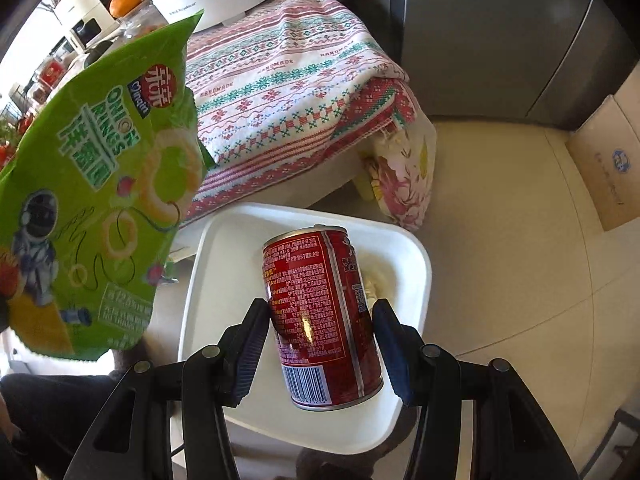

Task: Collect trash
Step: 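Carry the red can and green bag over the white bin, then open both grippers to drop the can and bag into the bin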

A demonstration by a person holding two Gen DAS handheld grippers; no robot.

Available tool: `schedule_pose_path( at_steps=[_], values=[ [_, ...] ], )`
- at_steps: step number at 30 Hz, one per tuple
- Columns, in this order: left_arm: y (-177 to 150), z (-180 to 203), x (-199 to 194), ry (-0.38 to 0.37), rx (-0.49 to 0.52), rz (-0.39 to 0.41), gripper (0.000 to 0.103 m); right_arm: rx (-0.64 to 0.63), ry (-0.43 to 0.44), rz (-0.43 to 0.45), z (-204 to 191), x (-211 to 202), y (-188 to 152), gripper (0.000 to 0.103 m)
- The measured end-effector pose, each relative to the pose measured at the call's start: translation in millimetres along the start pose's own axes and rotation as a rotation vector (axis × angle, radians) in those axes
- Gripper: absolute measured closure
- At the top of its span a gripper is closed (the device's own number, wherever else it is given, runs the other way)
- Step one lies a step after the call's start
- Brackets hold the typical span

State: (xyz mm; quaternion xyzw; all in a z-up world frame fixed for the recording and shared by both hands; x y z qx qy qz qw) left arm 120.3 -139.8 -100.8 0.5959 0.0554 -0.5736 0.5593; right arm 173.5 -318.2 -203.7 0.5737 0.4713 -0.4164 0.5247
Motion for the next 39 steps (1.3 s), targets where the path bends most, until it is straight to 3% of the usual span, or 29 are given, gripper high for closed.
schedule_pose_path(
  at_steps=[4, 11, 17, 23, 24, 28, 33, 39],
  values=[
    [-4, 3, 4, -0.025, -0.002, -0.023, 0.099, 0.006, 0.002, 0.000, 3, 1, 0, 0.049],
    [-18, -7, 31, 0.004, -0.022, -0.100, 0.099, 0.017, -0.012, -0.031, 14, 5, -9, 0.049],
    [-35, -8, 59, 0.061, 0.000, -0.172, 0.098, 0.022, -0.016, -0.062, 16, 11, -11, 0.048],
    [-37, -8, 60, 0.110, 0.042, -0.171, 0.098, 0.018, -0.018, -0.070, 16, 12, -11, 0.048],
    [-38, -9, 60, 0.127, 0.046, -0.167, 0.096, 0.022, -0.018, -0.074, 17, 13, -11, 0.048],
    [-36, -14, 58, 0.175, 0.054, -0.157, 0.072, 0.059, -0.012, -0.094, 20, 15, -10, 0.047],
    [-35, -20, 49, 0.220, 0.064, -0.134, 0.055, 0.070, -0.003, -0.060, 21, 5, -5, 0.037],
    [-30, -33, 37, 0.265, 0.040, -0.104, 0.041, 0.061, -0.003, -0.025, 14, -5, 4, 0.034]
  ],
)
Point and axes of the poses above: each gripper's, at about its wrist camera, not at the fingertips, and x roughly the way its jaws point, z to its right, y to its top, the point moved 2 cm from there along x, roughly the way its jaws point
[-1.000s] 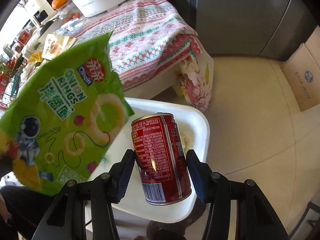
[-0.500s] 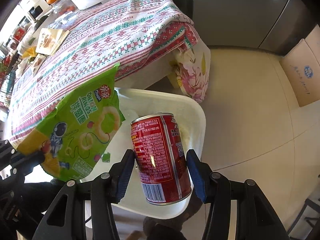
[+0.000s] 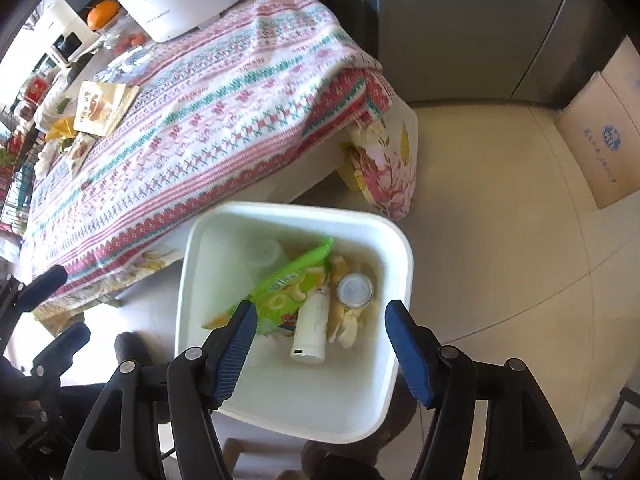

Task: Collect trash
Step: 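Open both grippers to drop the can and bag into the bin, then grasp the cream bread bag with the right gripper while the left grasps the white nut bag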

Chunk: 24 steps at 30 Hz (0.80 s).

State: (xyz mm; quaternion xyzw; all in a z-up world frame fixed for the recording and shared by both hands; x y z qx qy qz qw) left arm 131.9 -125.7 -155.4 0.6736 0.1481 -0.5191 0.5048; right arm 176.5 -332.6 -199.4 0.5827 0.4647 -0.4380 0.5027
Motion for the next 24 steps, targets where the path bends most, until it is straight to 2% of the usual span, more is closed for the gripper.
schedule_pose_path(
  at_steps=[7, 11, 14, 18, 24],
  values=[
    [7, -35, -12, 0.065, -0.070, 0.039, 0.026, -0.018, 0.008, 0.066, -22, -14, 14, 0.033],
    [9, -61, -16, 0.112, -0.114, 0.049, 0.024, -0.037, 0.004, 0.108, -39, -21, 24, 0.031],
    [11, -88, -18, 0.160, -0.157, 0.054, 0.022, -0.050, 0.016, 0.145, -53, -25, 33, 0.020],
    [12, -130, -18, 0.224, -0.237, 0.047, 0.021, -0.085, 0.030, 0.184, -79, -30, 46, 0.019],
    [2, -202, -9, 0.311, -0.394, 0.027, 0.021, -0.130, 0.044, 0.191, -114, -20, 61, 0.019]
  ],
)
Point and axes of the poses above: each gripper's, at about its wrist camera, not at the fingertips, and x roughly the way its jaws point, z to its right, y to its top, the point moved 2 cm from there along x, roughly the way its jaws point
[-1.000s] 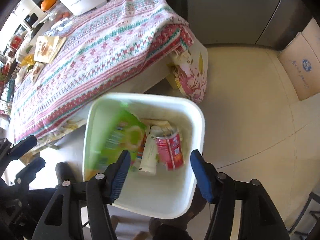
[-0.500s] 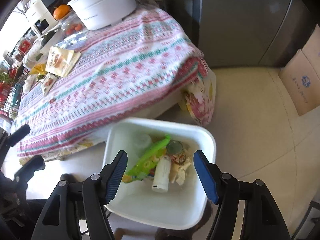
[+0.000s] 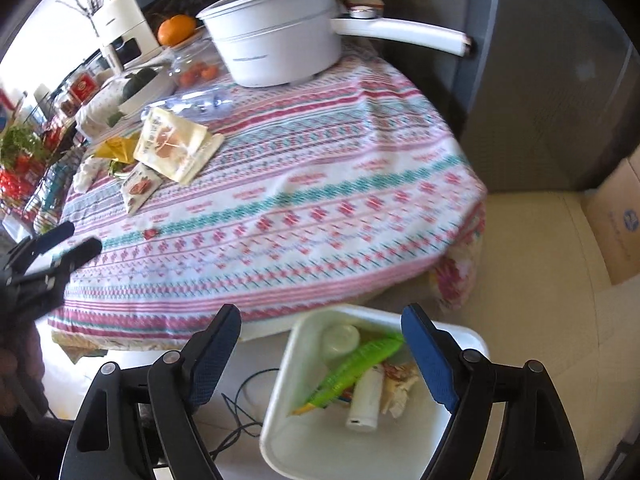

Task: Collect trash
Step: 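Grasp the cream bread bag with the right gripper while the left grasps the white nut bag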

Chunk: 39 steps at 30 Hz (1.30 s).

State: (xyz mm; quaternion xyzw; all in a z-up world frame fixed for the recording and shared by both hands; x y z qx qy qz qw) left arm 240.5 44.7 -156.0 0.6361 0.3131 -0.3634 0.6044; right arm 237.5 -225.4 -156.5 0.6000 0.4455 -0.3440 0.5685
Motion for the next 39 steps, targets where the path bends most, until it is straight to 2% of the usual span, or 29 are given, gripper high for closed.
schedule_pose_path(
  at_steps=[3, 7, 14, 17, 20, 24, 26, 28, 29, 30, 31, 34, 39],
  values=[
    [4, -28, 14, 0.041, -0.081, 0.002, 0.021, -0.016, -0.003, 0.000, -13, 10, 7, 0.019],
    [7, -58, 35, 0.039, -0.170, -0.001, 0.021, -0.034, 0.004, 0.004, -31, 20, 17, 0.019],
    [16, -87, 74, -0.034, -0.314, -0.009, 0.021, -0.113, -0.009, 0.023, -64, 46, 45, 0.018],
    [19, -98, 93, -0.062, -0.389, -0.037, 0.026, -0.160, -0.012, 0.020, -76, 58, 55, 0.018],
    [24, -100, 105, -0.085, -0.412, -0.052, 0.029, -0.197, -0.019, 0.020, -84, 69, 62, 0.018],
    [25, -99, 122, -0.101, -0.416, -0.088, 0.046, -0.200, -0.019, 0.027, -86, 77, 72, 0.018],
    [27, -99, 121, -0.098, -0.413, -0.066, 0.051, -0.189, -0.010, 0.031, -85, 78, 77, 0.018],
    [29, -99, 124, -0.098, -0.416, -0.067, 0.068, -0.176, 0.004, 0.035, -84, 80, 83, 0.018],
    [30, -100, 124, -0.094, -0.415, -0.062, 0.072, -0.171, 0.009, 0.040, -84, 80, 87, 0.018],
    [30, -101, 125, -0.095, -0.414, -0.061, 0.084, -0.170, 0.011, 0.045, -85, 81, 90, 0.018],
    [30, -102, 125, -0.097, -0.415, -0.062, 0.088, -0.172, 0.012, 0.049, -86, 81, 93, 0.018],
    [31, -106, 118, -0.090, -0.410, -0.053, 0.095, -0.188, 0.020, 0.067, -95, 86, 107, 0.018],
    [36, -110, 89, -0.047, -0.337, -0.032, 0.097, -0.214, 0.081, 0.085, -119, 101, 134, 0.018]
  ],
)
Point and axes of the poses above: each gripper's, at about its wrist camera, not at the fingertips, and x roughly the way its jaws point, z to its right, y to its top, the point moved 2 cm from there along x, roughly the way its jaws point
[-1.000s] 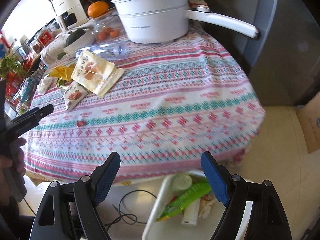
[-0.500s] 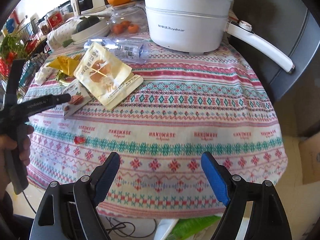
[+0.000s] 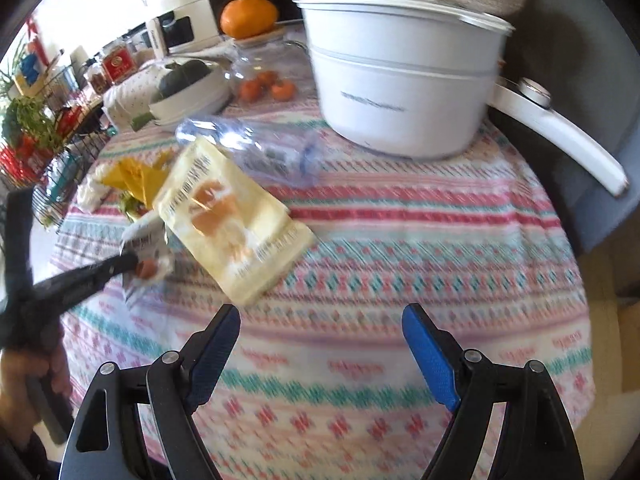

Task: Collect trash
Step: 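Grasp the cream bread bag with the right gripper while the left grasps the white nut bag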

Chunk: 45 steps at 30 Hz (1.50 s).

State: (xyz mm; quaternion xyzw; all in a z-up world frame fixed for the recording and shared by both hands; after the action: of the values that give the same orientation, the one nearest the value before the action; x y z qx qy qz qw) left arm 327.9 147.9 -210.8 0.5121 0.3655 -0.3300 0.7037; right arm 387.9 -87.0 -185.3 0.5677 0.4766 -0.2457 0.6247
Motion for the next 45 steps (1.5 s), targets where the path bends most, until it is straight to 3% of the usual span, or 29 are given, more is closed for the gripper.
schedule_pose_path(
  at_steps=[10, 15, 19, 22, 24, 25, 26, 30, 36, 38, 40, 41, 42, 45],
  values=[
    [3, 11, -64, 0.099, 0.164, 0.120, 0.098, -0.102, 0.061, -0.006, -33, 70, 50, 0.018],
    [4, 25, -89, 0.083, 0.212, 0.198, 0.098, -0.051, 0.067, -0.060, -32, 113, 52, 0.017],
    [3, 34, -103, 0.061, 0.231, 0.234, 0.098, -0.070, 0.049, -0.004, -38, 114, 50, 0.022],
    [0, 37, -109, 0.051, 0.233, 0.249, 0.098, -0.119, 0.031, -0.004, -49, 112, 48, 0.044],
    [-1, 36, -110, 0.047, 0.226, 0.251, 0.098, -0.148, -0.011, -0.009, -54, 111, 47, 0.073],
    [-2, 36, -111, 0.046, 0.225, 0.251, 0.098, -0.147, -0.016, -0.015, -54, 111, 46, 0.079],
    [-3, 36, -112, 0.045, 0.224, 0.252, 0.098, -0.137, -0.007, -0.024, -53, 110, 46, 0.093],
    [-9, 38, -116, 0.043, 0.236, 0.255, 0.098, -0.106, 0.050, -0.058, -51, 102, 41, 0.100],
    [-10, 29, -123, 0.048, 0.229, 0.256, 0.098, -0.090, 0.127, -0.033, -49, 69, 32, 0.100],
    [-11, 24, -121, 0.059, 0.218, 0.251, 0.098, -0.082, 0.163, -0.011, -48, 57, 32, 0.098],
    [-12, 19, -118, 0.067, 0.206, 0.241, 0.098, -0.064, 0.178, 0.011, -46, 53, 36, 0.075],
    [-12, 17, -117, 0.070, 0.202, 0.237, 0.098, -0.055, 0.171, 0.022, -45, 52, 38, 0.037],
    [-12, 15, -116, 0.073, 0.199, 0.233, 0.098, -0.035, 0.161, 0.049, -43, 52, 41, 0.013],
    [-11, 13, -115, 0.077, 0.197, 0.228, 0.098, -0.035, 0.177, 0.093, -45, 59, 48, 0.013]
  ],
)
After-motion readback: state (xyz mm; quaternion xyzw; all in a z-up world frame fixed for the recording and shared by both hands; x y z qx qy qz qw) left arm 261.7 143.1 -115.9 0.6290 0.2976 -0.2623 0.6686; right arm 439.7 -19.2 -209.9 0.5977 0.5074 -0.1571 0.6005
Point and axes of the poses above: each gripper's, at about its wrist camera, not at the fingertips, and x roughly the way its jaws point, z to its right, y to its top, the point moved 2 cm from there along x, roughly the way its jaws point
